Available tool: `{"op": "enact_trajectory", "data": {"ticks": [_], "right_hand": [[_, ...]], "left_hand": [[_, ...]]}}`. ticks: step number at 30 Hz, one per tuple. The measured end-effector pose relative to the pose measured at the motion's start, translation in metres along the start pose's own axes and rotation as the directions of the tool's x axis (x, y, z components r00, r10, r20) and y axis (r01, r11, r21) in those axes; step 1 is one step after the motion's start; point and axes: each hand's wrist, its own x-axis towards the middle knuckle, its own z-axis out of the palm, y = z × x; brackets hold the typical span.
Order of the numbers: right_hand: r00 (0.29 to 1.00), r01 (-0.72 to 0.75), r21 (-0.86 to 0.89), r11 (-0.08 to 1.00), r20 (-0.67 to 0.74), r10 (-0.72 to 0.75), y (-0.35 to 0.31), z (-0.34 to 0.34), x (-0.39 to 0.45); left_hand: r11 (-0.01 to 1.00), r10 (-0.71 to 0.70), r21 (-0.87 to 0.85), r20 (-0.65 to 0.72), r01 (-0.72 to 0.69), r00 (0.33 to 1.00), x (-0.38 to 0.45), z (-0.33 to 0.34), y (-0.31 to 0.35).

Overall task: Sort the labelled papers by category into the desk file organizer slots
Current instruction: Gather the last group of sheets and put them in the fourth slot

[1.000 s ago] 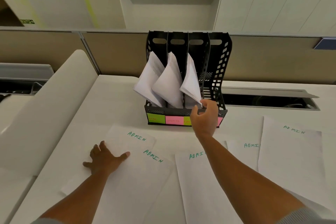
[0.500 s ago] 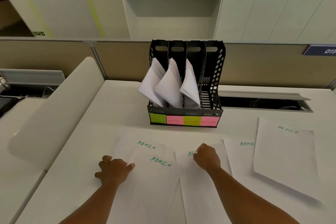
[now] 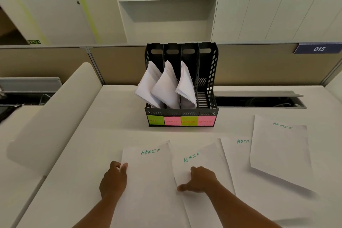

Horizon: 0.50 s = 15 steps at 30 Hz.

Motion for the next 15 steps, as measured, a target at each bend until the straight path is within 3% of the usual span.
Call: {"op": "enact_trajectory", "data": {"ticks": [3, 7, 12, 15], "right_hand": [[1.000, 0.003, -0.058, 0.998, -0.020, -0.004, -0.008, 0.003, -0.005], [0.998, 0.019, -0.156, 0.988, -0.055, -0.028, -0.014, 0.008, -0.010], [0.996, 0.044, -0.209, 0.977, -0.065, -0.059, -0.021, 0.012, -0.014], [0.995, 0.062, -0.126, 0.990, -0.070, -0.071, -0.025, 0.010, -0.016]], "left_hand": [[0.991, -0.028, -0.134, -0.012, 0.026, 1.000, -0.005, 0.000, 0.001], [0.942, -0.073, -0.318, 0.126, 0.111, 0.989, -0.010, 0.000, 0.000], [0.966, 0.001, -0.255, 0.206, 0.053, 0.978, -0.013, 0.001, -0.008], [0.968, -0.028, -0.242, 0.182, 0.073, 0.983, -0.017, 0.000, -0.007]]}}
